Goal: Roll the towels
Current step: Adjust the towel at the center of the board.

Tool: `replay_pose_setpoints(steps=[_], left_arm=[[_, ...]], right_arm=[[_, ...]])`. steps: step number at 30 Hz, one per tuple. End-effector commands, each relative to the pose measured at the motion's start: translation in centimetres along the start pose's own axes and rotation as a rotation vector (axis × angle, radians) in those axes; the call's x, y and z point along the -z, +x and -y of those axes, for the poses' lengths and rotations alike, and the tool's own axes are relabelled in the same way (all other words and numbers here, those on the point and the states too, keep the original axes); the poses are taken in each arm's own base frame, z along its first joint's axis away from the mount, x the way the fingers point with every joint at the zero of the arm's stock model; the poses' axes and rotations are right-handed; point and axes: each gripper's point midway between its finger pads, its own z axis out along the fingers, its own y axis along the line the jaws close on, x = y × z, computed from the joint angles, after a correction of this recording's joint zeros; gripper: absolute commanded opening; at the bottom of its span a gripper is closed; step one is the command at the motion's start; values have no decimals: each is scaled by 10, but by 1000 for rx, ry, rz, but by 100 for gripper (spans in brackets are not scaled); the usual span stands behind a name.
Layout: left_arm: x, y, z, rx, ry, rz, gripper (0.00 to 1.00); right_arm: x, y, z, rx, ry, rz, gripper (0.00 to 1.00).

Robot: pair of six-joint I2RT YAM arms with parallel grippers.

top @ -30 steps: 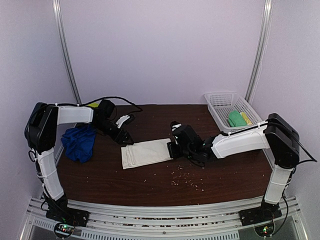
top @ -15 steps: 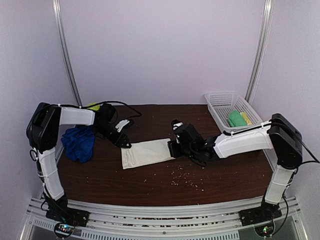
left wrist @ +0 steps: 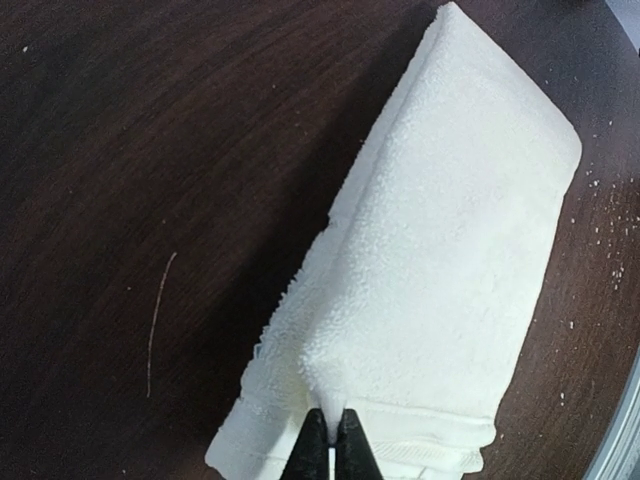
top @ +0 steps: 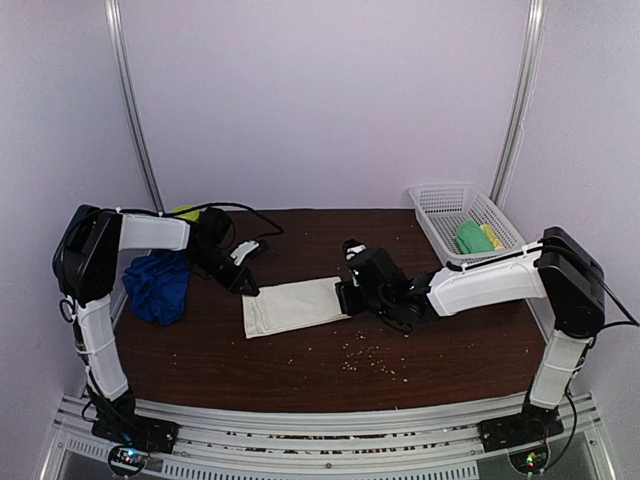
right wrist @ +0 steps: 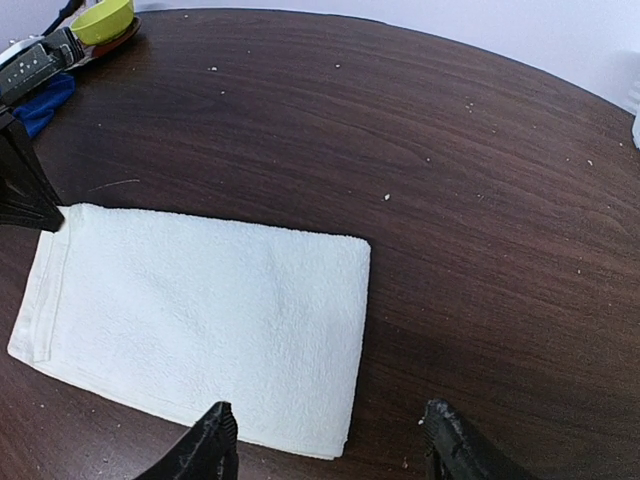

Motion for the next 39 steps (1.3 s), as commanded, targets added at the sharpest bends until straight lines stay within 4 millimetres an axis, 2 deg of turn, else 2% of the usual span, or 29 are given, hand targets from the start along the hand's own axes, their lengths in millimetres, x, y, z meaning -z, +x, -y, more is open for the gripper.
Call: replay_pose_setpoints(steps=[1,5,8,13,20,25,26,28,32,35,39], left_arm=[[18,-19,10,-36,22,37,0],[32,-23,17,-40,19,43,0],[35,-19,15,-31,-2,23,0],[29,-7,-1,-18,-75,-23,0],[12,-2,-24,-14,-148,-57,0],[13,4,-36,-20,-214,-77,5],[15,4,-40,-22,-240,-79,10],[18,4,-46,-26,-282,-81,29],[26,-4,-53,-39,-334,-67,56],[39,-18,-54,-68,-368,-31,70],[55,-29,-55,-120,-436,16,84]], right_arm=[[0,-1,7,6,37,13,64],[-3,2,7,11,40,5,64],[-5,2,6,13,38,3,64],[-7,3,2,22,30,-4,65],[-8,5,-8,56,14,-15,66],[-11,9,-8,75,24,-29,68],[-12,8,-8,78,25,-29,68],[-14,8,-9,82,27,-33,70],[-17,4,-14,92,19,-34,74],[-20,-1,-13,96,18,-36,79],[-34,-11,-4,85,20,-53,79]])
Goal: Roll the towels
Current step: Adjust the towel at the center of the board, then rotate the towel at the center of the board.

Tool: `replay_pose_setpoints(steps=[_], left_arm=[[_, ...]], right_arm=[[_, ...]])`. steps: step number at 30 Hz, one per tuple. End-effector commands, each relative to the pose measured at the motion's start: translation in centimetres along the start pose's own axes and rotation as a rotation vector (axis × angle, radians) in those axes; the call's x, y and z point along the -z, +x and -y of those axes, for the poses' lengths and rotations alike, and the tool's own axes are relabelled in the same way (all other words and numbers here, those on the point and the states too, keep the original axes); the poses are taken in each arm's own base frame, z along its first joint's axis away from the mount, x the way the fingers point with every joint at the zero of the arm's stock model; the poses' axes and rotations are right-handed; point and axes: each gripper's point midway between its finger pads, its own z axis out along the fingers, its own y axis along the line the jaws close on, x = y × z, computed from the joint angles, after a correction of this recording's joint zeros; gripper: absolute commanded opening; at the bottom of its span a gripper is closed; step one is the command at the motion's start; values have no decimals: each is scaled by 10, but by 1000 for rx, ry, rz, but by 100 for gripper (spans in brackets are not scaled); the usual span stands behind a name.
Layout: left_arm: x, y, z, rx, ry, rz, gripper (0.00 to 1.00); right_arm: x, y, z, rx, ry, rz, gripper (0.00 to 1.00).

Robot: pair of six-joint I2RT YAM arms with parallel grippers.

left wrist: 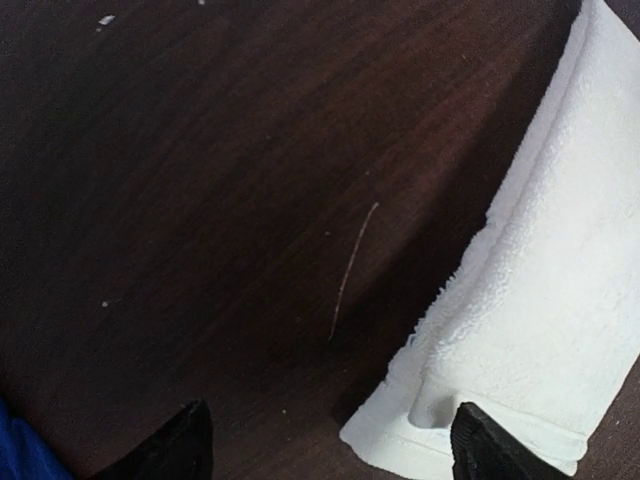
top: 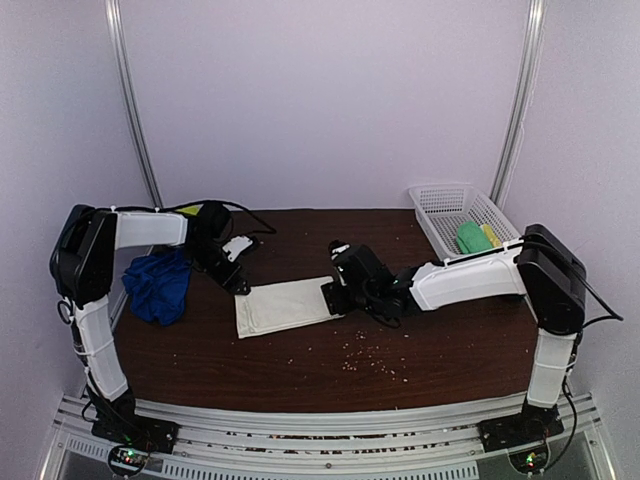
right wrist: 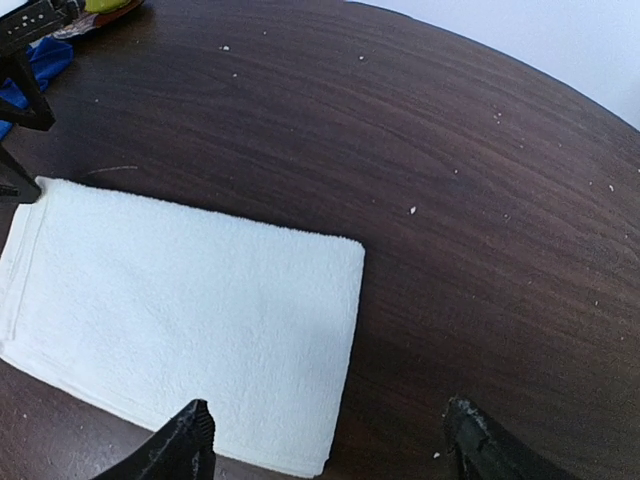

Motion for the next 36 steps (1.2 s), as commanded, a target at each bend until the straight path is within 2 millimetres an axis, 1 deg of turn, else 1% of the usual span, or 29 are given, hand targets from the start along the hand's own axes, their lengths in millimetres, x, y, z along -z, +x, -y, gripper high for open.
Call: replay_pose_setpoints(steps=[1,4,8,10,12,18,21,24,28,33,36], left_arm=[[32,-30,-17,-69,-136,123,86],[19,-20,-14,-88,-147,103,88],[6,-13,-2,-104,-110,94,89],[4,-12,2,-109,-95,100,89],[-1,-7,2,-113,-108,89,89],[-22,14,-10,-98,-185,14,89],[-25,18,-13,-104,-201,5,89],[-22,11,-17,-115,-226,20,89],[-19,-1,-30,-136,-290,35,89],[-27,-9,-43,-186,-372,26,90],[-32,-27,-47,-237,-416,40,90]], right_arm=[[-18,-15,10,14,20,-20,80],[-36,-17,13,53,54,-52,81],[-58,-22,11,93,86,-73,82],[-69,-21,14,101,103,-91,83],[-82,-13,20,112,128,-128,83],[-93,3,30,135,166,-167,83],[-97,10,36,157,190,-189,83],[-99,15,39,170,203,-204,83],[-98,19,44,171,216,-214,83],[-96,29,51,163,231,-244,83],[-92,38,52,149,226,-270,83]])
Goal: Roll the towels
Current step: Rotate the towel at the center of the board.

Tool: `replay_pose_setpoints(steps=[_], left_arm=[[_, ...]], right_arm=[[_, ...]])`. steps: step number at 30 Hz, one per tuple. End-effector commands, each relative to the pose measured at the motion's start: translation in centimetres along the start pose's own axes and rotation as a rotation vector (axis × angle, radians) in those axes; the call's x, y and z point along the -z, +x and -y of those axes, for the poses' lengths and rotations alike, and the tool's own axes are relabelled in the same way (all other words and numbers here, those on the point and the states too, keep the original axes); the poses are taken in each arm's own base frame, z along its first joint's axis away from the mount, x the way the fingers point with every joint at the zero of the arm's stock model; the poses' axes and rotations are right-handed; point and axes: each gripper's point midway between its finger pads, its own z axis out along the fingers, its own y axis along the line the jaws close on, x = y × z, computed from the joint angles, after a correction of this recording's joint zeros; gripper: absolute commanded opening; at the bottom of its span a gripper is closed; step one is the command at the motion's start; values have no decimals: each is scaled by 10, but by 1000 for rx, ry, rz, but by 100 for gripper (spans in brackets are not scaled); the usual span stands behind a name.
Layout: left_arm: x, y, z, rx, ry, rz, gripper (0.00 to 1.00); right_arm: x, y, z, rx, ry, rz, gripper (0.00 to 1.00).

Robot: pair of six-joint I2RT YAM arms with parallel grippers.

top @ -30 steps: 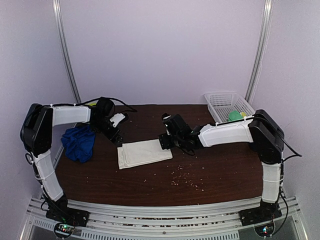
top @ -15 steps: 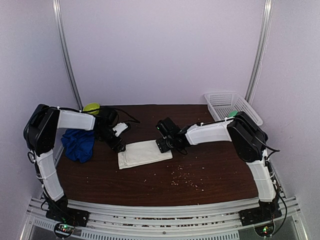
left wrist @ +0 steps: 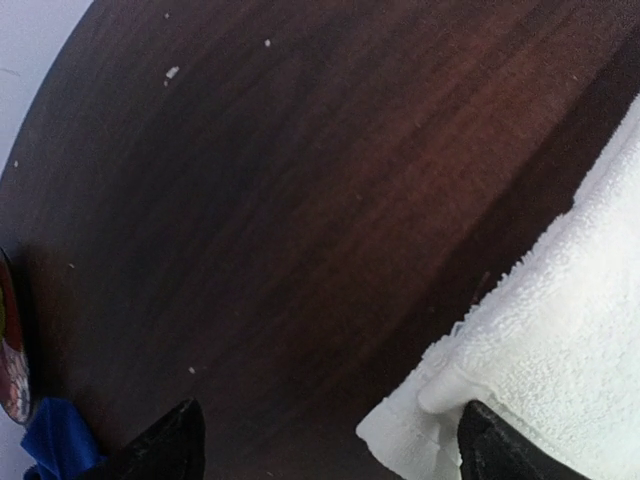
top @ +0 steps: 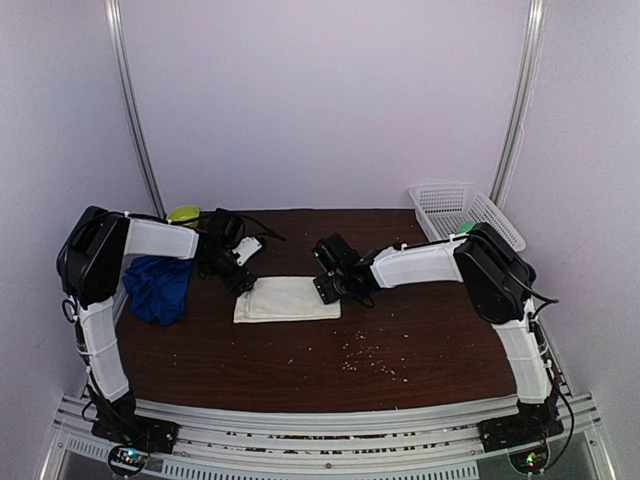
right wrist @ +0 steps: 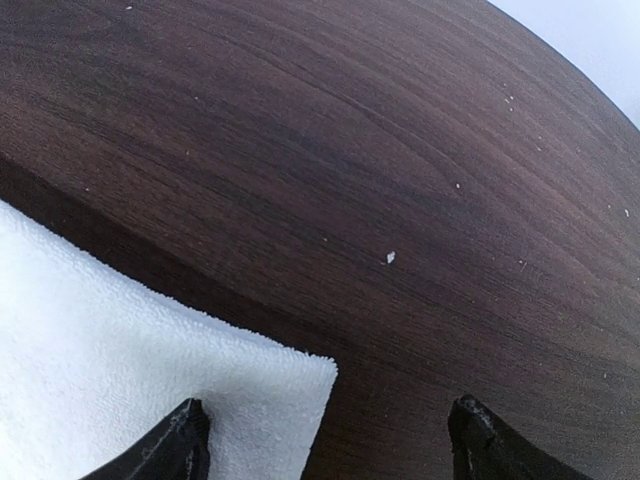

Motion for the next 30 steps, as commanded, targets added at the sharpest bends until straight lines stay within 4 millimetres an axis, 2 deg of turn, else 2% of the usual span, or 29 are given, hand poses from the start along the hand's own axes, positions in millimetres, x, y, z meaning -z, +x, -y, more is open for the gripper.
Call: replay_pose_setpoints(steps=[1,4,7,10,12,14,16,19,22,25,27,30], left_arm=[[-19,-15,-15,-95,-119,-9,91],[-22,-39,-21,-139,-163,26,91],[-26,-60,-25,-187,-213,44,92],[-30,-78,-28,-216,-255,54,93],[-28,-90,-34,-214,-300,65,98],[-20,-106,-45,-194,-347,96,98],[-5,-124,-61,-158,-402,131,98],[30,-152,-79,-113,-451,201,98],[67,-169,-86,-95,-444,271,98],[90,-165,-79,-98,-392,294,98],[97,-149,-72,-96,-355,277,98],[91,-111,-52,-71,-268,219,98]], right_arm=[[-6,45,18,21,59,-127,83],[2,63,15,12,35,-155,83],[17,74,4,13,-1,-161,83],[36,79,-12,25,-28,-157,84],[51,76,-24,22,-50,-139,84],[67,62,-27,-3,-59,-101,85],[81,43,-21,-42,-48,-52,86],[100,12,-6,-84,-8,39,89],[107,-6,-2,-86,-7,95,92],[101,-13,-7,-57,-10,101,93],[94,-14,-10,-37,-4,97,95],[82,-25,-15,-28,-5,123,99]])
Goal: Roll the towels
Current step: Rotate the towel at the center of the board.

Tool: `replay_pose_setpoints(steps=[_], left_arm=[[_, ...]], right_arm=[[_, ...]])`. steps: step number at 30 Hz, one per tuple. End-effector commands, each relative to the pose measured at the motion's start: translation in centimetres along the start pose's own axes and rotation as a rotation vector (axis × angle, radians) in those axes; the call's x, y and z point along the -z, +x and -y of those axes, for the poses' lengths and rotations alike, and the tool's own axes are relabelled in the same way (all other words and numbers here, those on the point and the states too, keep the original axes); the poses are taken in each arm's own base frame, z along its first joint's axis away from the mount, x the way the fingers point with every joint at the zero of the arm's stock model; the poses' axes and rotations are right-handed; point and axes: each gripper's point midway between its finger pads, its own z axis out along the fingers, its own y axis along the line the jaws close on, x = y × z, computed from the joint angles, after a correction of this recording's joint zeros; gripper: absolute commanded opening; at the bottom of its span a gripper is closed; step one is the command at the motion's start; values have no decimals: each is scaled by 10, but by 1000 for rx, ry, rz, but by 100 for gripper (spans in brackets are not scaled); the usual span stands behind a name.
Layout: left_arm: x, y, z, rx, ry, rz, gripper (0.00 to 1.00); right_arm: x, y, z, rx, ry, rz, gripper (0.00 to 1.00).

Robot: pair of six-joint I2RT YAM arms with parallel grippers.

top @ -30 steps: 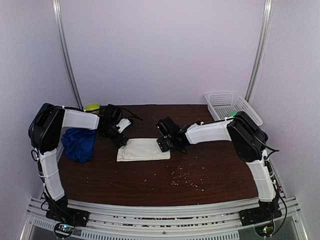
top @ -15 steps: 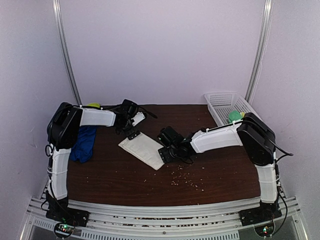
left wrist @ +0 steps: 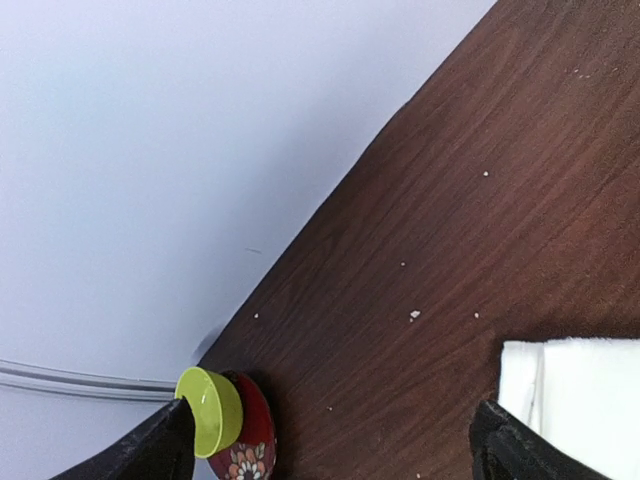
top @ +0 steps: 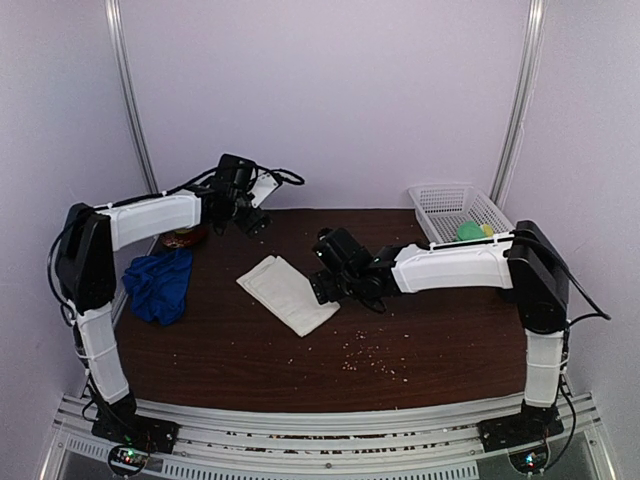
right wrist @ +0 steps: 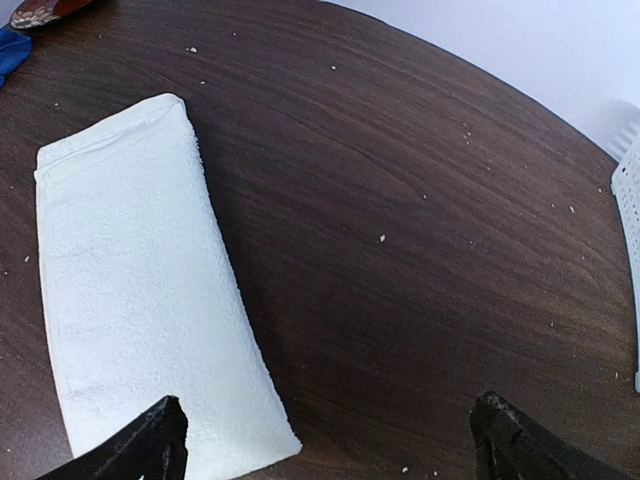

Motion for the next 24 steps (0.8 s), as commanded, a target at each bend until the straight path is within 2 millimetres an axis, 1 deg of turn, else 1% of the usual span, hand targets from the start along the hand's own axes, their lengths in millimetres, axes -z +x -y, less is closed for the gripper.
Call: replay_pose_setpoints(steps=[1,3,4,7,10,11,12,13,14,15,16,19,21,24], left_arm=[[21,46,27,59,132,-70,98],[28,76,43,79,188,-105,98],[31,87,46,87,201,-115,98],[37,116,49,112,236,-128,98],[42,140,49,141,266,-131,98],[43,146,46,147,261,-135,98],[44,151,46,150,258,-139,98],[46,155,45,152,253,-137,98],[49,159,44,152,245,-137,98],[52,160,42,154,236,-126,98],[56,160,42,152,237,-117,98],[64,161,44,141,240,-94,98],[68,160,44,133,240,-81,98],[70,159,46,122,255,-70,98]], right_arm=[[-22,-11,-5,45,19,32,100],[-35,-22,-12,60,1,49,100],[-42,-26,-16,69,-4,49,100],[-63,-38,-31,103,-27,51,100],[-80,-46,-43,121,-35,56,100],[-90,-42,-46,128,-30,49,100],[-96,-45,-46,124,-22,55,100],[-99,-49,-47,117,-13,69,100],[-107,-45,-46,117,-1,64,100],[-111,-51,-45,108,3,77,100],[-117,-51,-45,103,7,80,100],[-133,-46,-44,101,22,74,99],[-141,-41,-39,99,41,65,99],[-148,-30,-24,79,93,39,99]])
